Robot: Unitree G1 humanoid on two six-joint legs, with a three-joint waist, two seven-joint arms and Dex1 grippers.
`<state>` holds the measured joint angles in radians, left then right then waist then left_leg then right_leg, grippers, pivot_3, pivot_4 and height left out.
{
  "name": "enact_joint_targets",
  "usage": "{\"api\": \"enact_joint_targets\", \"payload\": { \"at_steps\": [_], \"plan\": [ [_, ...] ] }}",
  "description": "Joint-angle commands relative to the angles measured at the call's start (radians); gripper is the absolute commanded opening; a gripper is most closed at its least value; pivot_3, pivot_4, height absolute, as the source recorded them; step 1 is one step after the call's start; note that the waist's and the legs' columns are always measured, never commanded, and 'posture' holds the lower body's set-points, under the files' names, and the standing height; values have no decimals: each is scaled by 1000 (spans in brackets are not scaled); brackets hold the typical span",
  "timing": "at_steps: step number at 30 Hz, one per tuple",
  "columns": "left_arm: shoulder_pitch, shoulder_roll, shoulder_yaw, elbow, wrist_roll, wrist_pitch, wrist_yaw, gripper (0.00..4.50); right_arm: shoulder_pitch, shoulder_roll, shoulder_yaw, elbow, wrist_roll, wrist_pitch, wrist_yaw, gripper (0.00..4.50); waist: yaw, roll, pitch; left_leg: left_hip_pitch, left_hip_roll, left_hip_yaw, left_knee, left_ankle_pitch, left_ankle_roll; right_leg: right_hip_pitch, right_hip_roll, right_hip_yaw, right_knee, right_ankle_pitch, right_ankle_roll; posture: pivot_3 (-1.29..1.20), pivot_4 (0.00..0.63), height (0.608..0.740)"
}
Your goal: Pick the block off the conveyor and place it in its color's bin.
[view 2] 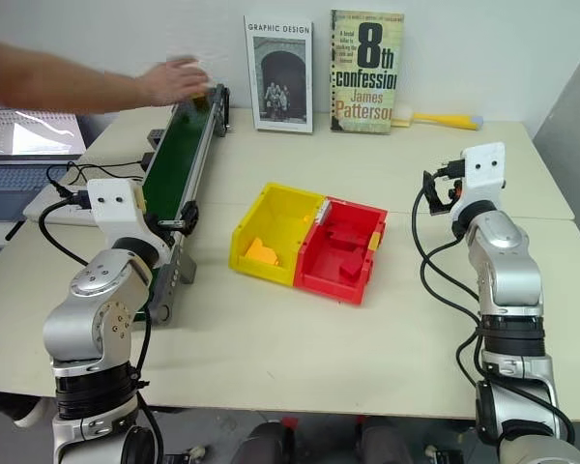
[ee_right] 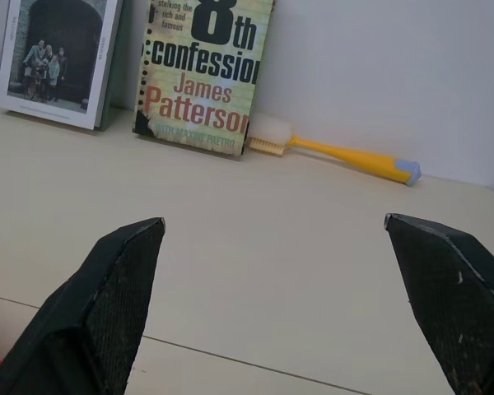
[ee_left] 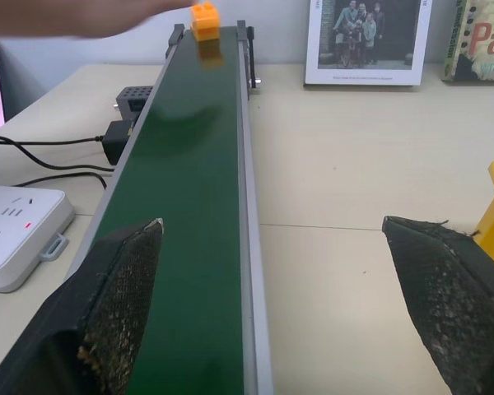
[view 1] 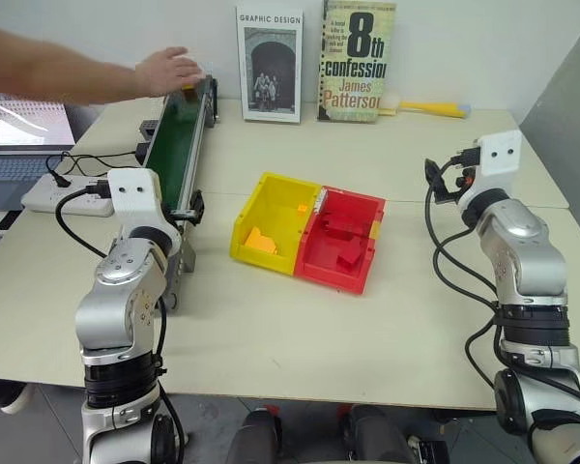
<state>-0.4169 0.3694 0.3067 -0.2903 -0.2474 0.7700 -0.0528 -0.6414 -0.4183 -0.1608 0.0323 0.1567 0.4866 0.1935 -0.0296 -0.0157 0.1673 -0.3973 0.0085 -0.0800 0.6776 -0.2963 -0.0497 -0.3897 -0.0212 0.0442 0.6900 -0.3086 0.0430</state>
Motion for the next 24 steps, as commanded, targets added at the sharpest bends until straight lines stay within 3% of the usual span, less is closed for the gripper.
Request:
{"api": "enact_joint_targets", "payload": {
  "at_steps": [1,16,19,24],
  "plan": [
    [-31,10,32,-1,-3,-20,7,4442,-12,-2,-14,-45,-1,-16,-6,4500,0,0,0,0,0,0,0,0,0,0,0,0,0,0,0,0,150,740],
    [-11,-29,52,-48,34,-44,94,4442,-5,29,6,-73,11,-11,30,4500,0,0,0,0,0,-1,0,0,0,0,0,0,0,0,0,0,150,740],
    [-20,-32,56,-50,34,-47,100,4442,-34,-7,24,-64,22,-4,105,4500,0,0,0,0,0,-1,0,0,0,0,0,0,0,0,0,0,150,740],
    [-32,-30,46,-6,43,-73,92,4442,-97,-86,69,-92,166,54,396,4500,-1,0,0,0,0,-1,0,0,0,0,0,0,0,0,0,0,150,740]
  ]
}}
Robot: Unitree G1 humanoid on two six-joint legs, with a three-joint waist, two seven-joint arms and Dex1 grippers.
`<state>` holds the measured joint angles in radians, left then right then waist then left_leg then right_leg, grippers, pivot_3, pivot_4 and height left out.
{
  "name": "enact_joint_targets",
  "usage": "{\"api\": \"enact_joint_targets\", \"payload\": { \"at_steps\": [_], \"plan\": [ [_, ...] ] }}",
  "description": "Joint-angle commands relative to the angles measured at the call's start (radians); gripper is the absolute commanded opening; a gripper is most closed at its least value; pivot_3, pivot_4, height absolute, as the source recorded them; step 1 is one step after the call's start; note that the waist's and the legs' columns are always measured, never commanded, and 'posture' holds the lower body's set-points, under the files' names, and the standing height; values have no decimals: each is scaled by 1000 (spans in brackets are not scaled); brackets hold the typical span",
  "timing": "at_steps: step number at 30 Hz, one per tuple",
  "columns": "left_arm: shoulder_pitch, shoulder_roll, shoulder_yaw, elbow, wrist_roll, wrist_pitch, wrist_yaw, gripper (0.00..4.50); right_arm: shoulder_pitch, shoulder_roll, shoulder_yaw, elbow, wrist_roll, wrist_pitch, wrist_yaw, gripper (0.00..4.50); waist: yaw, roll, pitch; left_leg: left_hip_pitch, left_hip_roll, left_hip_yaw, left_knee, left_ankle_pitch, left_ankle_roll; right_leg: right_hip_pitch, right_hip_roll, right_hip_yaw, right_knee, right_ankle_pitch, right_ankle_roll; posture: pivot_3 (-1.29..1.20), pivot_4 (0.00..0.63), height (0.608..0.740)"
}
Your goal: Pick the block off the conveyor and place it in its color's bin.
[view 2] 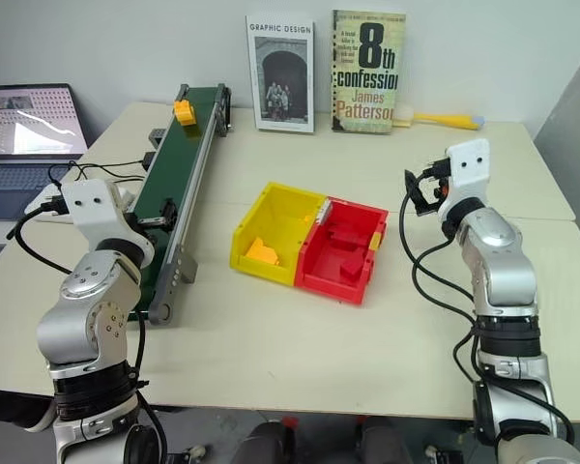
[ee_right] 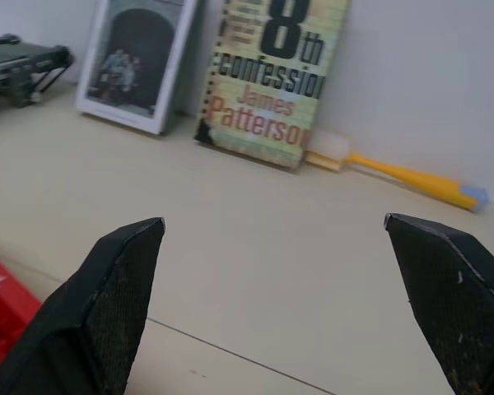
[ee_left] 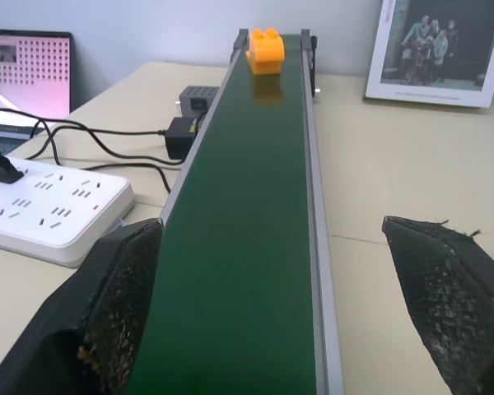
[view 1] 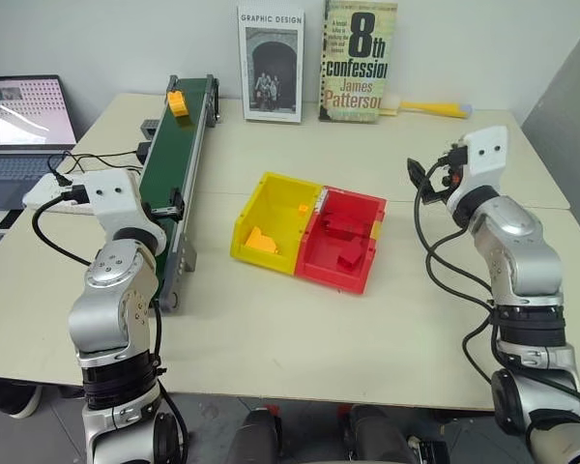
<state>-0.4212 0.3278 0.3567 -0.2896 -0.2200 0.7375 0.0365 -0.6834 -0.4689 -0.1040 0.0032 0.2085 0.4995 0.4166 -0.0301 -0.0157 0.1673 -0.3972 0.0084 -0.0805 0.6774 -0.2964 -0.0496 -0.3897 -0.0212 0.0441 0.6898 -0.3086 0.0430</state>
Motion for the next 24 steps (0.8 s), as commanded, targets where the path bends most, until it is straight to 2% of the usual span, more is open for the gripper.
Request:
{"api": "enact_joint_targets", "payload": {
  "at_steps": [1,5,9,12,24],
  "plan": [
    [-29,12,-6,3,19,-45,3,4442,-63,-40,13,-71,142,58,204,4500,0,0,0,0,0,0,0,0,0,0,0,0,0,0,0,0,150,740],
    [-62,17,3,29,15,-36,11,4442,-135,-78,47,-198,346,240,390,4500,0,0,0,0,0,-1,0,0,0,0,0,-1,0,0,0,0,150,740],
    [-83,8,15,76,19,-49,32,4442,-157,-95,64,-252,444,319,463,4500,1,0,0,0,0,-3,0,0,1,1,0,-1,-1,0,0,0,150,740],
    [-105,-2,16,114,15,-60,43,4442,-142,-96,112,-258,414,278,492,4500,1,-1,0,0,0,-3,0,0,1,1,0,-2,-1,0,0,0,150,740],
    [-115,0,16,160,24,-100,68,4442,-160,-61,112,-269,463,292,466,4500,1,-1,0,-1,0,-3,0,0,0,0,-1,-2,-1,0,0,0,150,740]
  ]
}}
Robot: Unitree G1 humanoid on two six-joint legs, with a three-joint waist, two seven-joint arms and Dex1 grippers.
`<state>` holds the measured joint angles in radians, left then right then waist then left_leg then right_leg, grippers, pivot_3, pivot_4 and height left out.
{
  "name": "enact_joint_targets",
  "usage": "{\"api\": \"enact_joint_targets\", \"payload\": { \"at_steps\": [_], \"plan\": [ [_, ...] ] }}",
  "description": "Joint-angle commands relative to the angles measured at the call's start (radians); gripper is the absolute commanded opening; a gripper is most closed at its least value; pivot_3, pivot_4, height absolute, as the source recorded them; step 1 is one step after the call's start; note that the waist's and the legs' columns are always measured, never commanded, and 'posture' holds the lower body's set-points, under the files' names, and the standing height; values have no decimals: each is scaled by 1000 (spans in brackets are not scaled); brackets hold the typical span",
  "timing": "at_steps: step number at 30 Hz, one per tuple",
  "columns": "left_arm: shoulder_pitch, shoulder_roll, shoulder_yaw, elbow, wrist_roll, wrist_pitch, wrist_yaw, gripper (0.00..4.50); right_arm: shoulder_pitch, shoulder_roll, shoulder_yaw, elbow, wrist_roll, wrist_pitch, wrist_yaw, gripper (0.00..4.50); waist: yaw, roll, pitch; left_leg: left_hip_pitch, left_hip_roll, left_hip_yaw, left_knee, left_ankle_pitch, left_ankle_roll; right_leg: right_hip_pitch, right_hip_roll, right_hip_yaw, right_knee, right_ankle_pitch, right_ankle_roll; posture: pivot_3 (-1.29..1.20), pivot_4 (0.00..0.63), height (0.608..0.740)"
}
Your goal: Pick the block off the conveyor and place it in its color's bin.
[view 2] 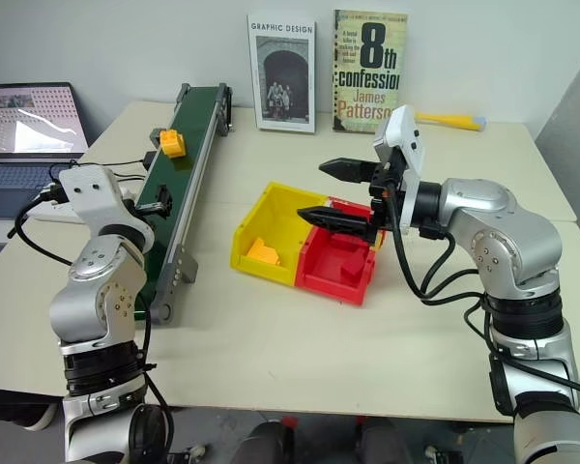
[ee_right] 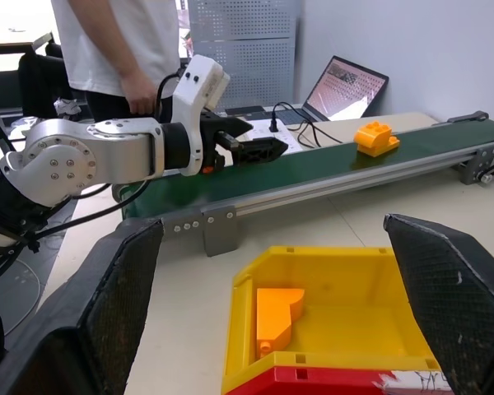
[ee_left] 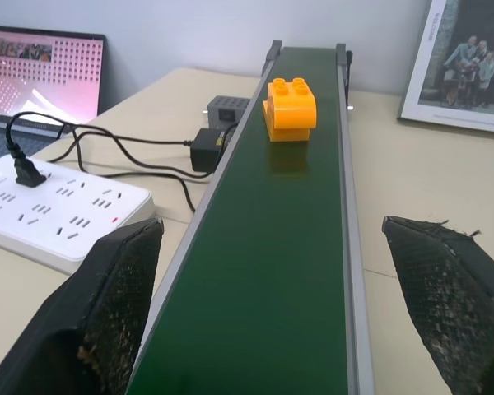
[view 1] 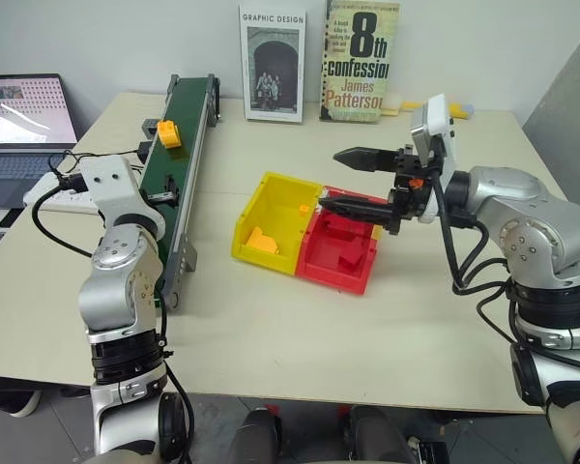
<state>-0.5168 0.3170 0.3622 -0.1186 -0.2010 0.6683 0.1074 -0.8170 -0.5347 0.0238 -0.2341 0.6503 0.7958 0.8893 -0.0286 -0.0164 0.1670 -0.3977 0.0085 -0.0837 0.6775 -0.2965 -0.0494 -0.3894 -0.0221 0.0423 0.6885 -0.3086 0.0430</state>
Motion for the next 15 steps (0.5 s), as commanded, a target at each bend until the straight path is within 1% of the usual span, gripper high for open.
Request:
{"api": "enact_joint_targets", "payload": {
  "at_steps": [1,15],
  "plan": [
    [-22,13,10,-8,5,-33,-4,4442,-27,5,-16,-32,21,-4,-5,4500,0,0,0,0,0,0,0,0,0,0,0,0,0,0,0,0,150,740],
    [-43,1,4,56,5,-66,-3,4442,-17,-8,-20,-28,6,-5,-27,4500,0,0,0,0,0,0,0,0,0,0,0,0,0,0,0,0,150,740]
  ]
}}
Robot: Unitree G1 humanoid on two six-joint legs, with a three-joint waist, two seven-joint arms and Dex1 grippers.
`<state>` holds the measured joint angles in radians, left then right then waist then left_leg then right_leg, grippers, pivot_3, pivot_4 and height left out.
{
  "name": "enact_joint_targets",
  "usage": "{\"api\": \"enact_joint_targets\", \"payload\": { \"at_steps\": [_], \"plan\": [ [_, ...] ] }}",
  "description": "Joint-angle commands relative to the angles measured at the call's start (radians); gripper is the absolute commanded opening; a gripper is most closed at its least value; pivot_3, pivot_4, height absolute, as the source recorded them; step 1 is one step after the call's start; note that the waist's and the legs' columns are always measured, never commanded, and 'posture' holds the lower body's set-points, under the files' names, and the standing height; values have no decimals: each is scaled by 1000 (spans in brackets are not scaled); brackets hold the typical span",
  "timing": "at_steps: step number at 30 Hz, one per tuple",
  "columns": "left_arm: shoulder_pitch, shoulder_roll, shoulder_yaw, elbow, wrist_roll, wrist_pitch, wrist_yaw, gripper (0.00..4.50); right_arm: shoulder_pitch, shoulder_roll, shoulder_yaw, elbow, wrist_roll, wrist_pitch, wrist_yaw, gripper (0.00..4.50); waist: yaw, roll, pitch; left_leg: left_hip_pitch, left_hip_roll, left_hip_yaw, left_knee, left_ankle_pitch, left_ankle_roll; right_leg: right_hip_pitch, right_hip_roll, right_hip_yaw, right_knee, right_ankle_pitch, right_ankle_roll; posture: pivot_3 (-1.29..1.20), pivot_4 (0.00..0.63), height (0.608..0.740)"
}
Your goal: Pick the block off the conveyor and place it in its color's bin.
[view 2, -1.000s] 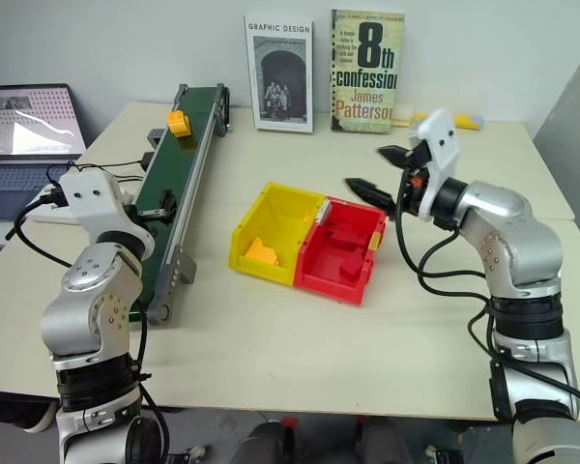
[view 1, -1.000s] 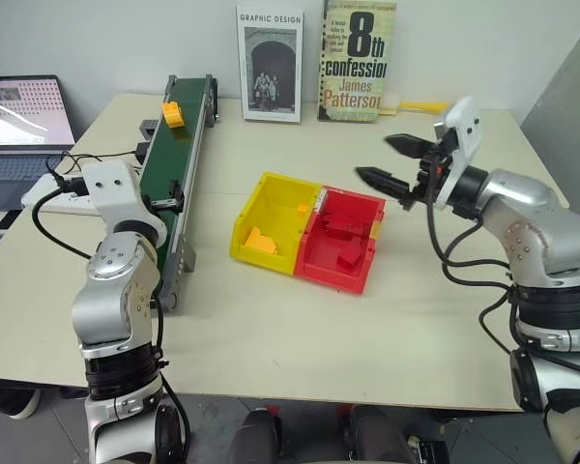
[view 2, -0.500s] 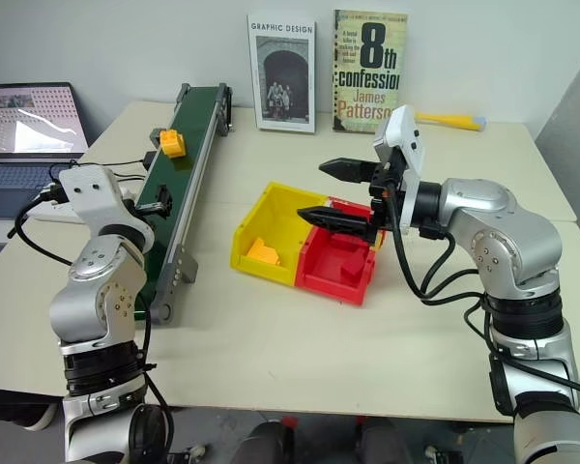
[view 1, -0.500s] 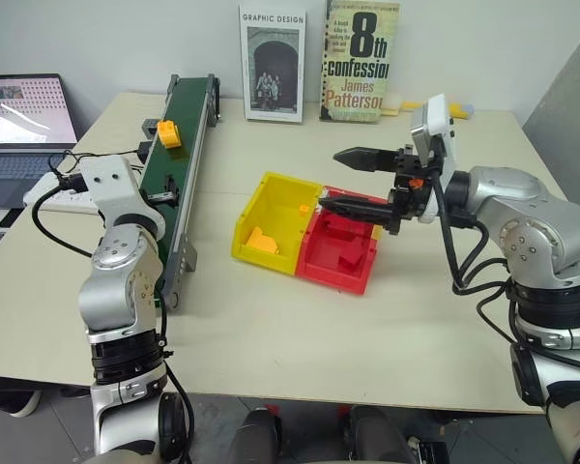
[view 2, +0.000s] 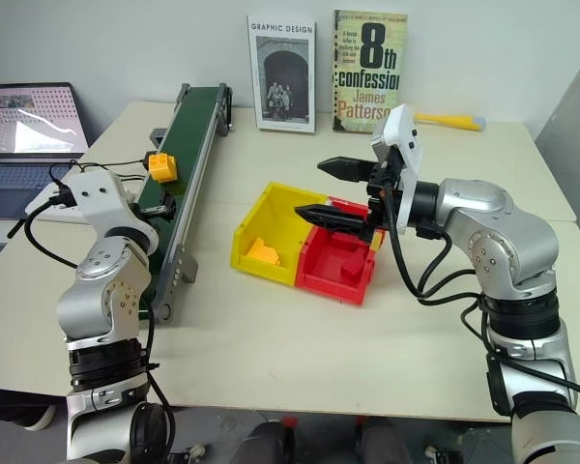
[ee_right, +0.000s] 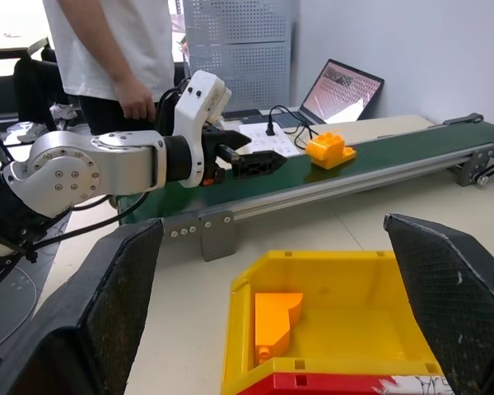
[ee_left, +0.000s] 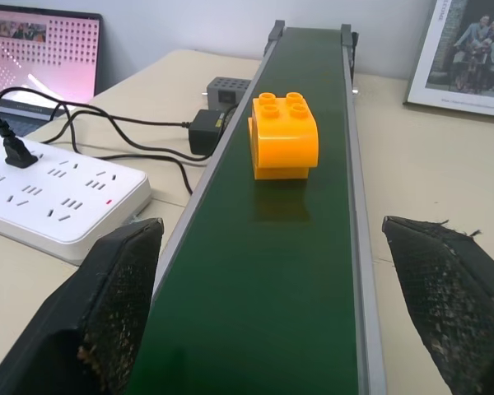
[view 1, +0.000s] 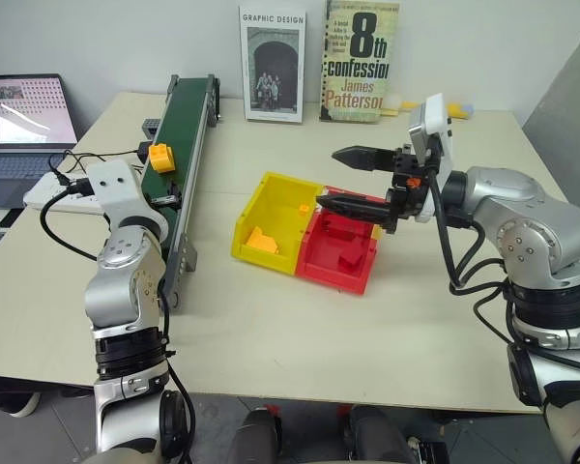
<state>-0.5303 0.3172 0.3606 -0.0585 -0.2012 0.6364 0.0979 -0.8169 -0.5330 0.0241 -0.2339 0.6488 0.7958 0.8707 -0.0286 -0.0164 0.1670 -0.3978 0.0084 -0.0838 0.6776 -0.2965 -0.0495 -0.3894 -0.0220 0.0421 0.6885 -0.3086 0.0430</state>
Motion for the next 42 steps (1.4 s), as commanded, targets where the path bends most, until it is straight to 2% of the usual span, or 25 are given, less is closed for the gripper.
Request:
{"api": "enact_joint_targets", "payload": {
  "at_steps": [1,11,12,13,18,25,32,37,42],
  "plan": [
    [-30,0,7,-2,5,-37,9,4442,-18,-11,-21,-31,10,-2,-10,4500,0,0,0,0,0,0,0,0,0,0,0,0,0,0,0,0,150,740],
    [-22,-5,28,8,-9,-47,26,4442,-24,-13,-18,-23,0,-13,-16,4500,0,0,0,0,0,0,0,0,0,0,0,0,0,0,0,0,150,740],
    [-18,-8,34,5,-14,-46,27,4093,-25,-13,-17,-23,1,-12,-15,4500,0,0,0,0,0,0,0,0,0,0,0,0,0,0,0,0,150,740],
    [-14,-9,37,1,-16,-45,30,4023,-25,-14,-17,-23,2,-12,-15,4500,0,0,0,0,0,0,0,0,0,0,0,0,0,0,0,0,150,740],
    [4,-26,55,-31,-33,-16,50,2912,-28,-19,-18,-15,-3,-18,-16,4500,0,0,0,0,0,0,0,0,0,0,0,0,0,0,0,0,150,740],
    [17,-46,93,-80,-68,40,78,1581,-31,-21,-20,-13,-2,-21,-17,4500,0,0,0,0,0,0,0,0,0,0,0,0,0,0,0,0,150,740],
    [-48,3,42,-120,-90,92,13,1530,-10,-54,-30,-44,-7,-11,-26,4500,2,0,0,0,0,0,0,0,0,0,0,0,0,0,0,0,150,740],
    [-154,101,-118,-103,-105,139,-180,1530,52,-137,2,-143,-62,-9,-44,4500,6,0,0,-2,-1,-1,0,0,0,0,0,-2,-1,0,0,0,150,740],
    [-245,138,-302,-9,-144,150,-453,1530,73,-137,-2,-238,-67,47,-129,4500,2,0,0,-2,-1,0,0,0,0,0,0,0,-3,0,0,0,150,740]
  ]
}}
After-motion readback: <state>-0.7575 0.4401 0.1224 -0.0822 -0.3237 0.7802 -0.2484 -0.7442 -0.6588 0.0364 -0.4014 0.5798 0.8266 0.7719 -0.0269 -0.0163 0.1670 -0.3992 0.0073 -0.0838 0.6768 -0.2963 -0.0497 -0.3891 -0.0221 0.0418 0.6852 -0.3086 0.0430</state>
